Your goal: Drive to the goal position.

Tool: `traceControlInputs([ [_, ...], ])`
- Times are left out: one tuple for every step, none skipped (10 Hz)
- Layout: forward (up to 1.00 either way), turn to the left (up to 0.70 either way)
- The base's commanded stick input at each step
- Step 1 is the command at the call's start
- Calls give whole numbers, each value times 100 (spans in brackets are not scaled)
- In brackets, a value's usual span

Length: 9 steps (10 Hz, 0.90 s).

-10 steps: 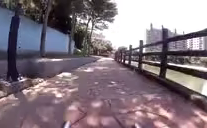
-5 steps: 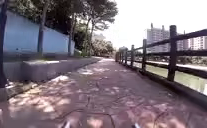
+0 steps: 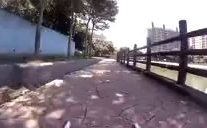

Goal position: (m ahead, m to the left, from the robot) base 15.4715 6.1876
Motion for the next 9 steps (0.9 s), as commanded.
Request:
traceControlInputs([
  [70, 0],
  [70, 0],
  [70, 0],
  [70, 0],
  [70, 0],
  [70, 0],
  [70, 0],
  [70, 0],
  [70, 0],
])
